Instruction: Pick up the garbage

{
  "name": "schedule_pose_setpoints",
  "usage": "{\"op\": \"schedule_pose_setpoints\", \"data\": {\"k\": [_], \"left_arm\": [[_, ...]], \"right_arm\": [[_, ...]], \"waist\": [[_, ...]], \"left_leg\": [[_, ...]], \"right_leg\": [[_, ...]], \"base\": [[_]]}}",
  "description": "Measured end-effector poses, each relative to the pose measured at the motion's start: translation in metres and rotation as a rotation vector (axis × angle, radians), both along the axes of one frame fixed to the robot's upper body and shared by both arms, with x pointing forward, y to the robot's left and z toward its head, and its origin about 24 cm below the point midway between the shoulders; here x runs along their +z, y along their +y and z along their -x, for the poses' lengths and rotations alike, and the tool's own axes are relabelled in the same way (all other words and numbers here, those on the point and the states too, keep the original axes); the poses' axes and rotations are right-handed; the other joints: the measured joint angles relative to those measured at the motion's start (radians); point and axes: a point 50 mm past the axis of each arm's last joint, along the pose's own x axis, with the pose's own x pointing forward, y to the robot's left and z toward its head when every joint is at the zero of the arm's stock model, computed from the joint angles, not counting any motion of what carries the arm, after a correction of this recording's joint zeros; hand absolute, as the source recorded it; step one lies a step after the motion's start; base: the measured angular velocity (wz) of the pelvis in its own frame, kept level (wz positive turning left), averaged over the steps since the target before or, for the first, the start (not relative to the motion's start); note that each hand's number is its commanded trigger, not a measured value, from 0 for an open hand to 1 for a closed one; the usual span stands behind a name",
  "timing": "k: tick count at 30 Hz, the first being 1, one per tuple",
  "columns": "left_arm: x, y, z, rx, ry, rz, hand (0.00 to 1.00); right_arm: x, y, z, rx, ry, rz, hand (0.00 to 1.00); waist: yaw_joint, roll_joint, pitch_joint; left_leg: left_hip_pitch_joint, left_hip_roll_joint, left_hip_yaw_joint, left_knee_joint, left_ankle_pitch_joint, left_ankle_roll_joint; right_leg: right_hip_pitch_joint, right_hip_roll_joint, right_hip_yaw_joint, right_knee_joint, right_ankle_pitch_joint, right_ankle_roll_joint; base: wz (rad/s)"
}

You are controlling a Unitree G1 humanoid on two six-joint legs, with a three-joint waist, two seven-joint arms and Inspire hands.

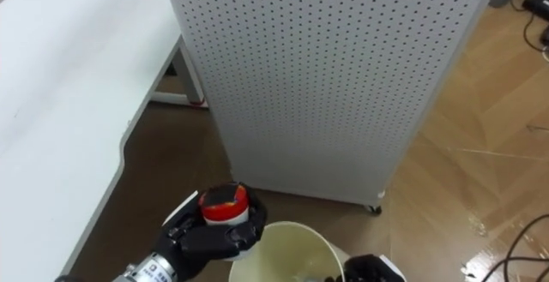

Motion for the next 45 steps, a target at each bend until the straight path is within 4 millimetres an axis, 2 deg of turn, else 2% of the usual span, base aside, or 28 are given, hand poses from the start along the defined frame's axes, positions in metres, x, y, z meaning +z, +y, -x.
{"op": "schedule_pose_setpoints", "data": {"k": [5,15,16,17,18,39,45], "left_arm": [[-0.006,-0.003,0.003,-0.025,0.031,0.006,1.0],[-0.019,-0.012,0.01,-0.073,0.089,0.012,1.0],[-0.019,-0.014,0.011,-0.078,0.091,0.014,0.93],[-0.02,-0.015,0.011,-0.079,0.092,0.016,0.3],[-0.02,-0.016,0.011,-0.079,0.095,0.019,0.0],[-0.023,-0.014,0.013,-0.136,0.099,0.024,0.0],[-0.021,-0.01,0.013,-0.154,0.086,0.015,0.0]], "right_arm": [[0.003,0.001,-0.004,0.007,-0.011,0.0,1.0],[0.001,0.006,-0.003,0.005,-0.003,-0.034,1.0],[0.001,0.007,-0.003,0.006,-0.003,-0.037,1.0],[0.0,0.007,-0.003,0.006,-0.003,-0.038,1.0],[0.0,0.008,-0.003,0.007,-0.003,-0.039,1.0],[-0.001,0.011,-0.003,-0.02,0.0,-0.072,1.0],[-0.001,0.002,0.0,-0.028,0.019,-0.036,1.0]], "waist": [[0.001,-0.004,0.0024],[-0.002,-0.021,0.0132],[-0.002,-0.023,0.0143],[-0.002,-0.023,0.0147],[-0.002,-0.024,0.0151],[-0.002,-0.026,0.0138],[-0.009,-0.025,0.0114]], "left_leg": [[-0.015,0.002,0.016,0.005,0.0,0.0],[-0.015,0.003,0.021,0.005,0.0,0.0],[-0.015,0.003,0.022,0.005,0.0,0.0],[-0.015,0.003,0.022,0.005,0.0,0.0],[-0.016,0.003,0.022,0.005,0.0,0.0],[-0.018,0.005,0.023,0.017,0.0,0.0],[-0.009,0.006,0.023,0.03,0.0,0.0]], "right_leg": [[-0.021,0.001,0.012,0.009,0.0,0.0],[-0.023,0.003,0.015,0.009,0.0,0.0],[-0.023,0.003,0.016,0.008,0.0,0.0],[-0.023,0.003,0.016,0.008,0.0,0.0],[-0.023,0.003,0.016,0.007,0.0,0.0],[-0.025,0.003,0.016,0.016,0.001,-0.001],[-0.008,0.004,0.016,0.016,0.001,-0.001]], "base": [[-0.07],[-0.01],[0.0],[0.0],[0.0],[0.0],[0.0]]}}
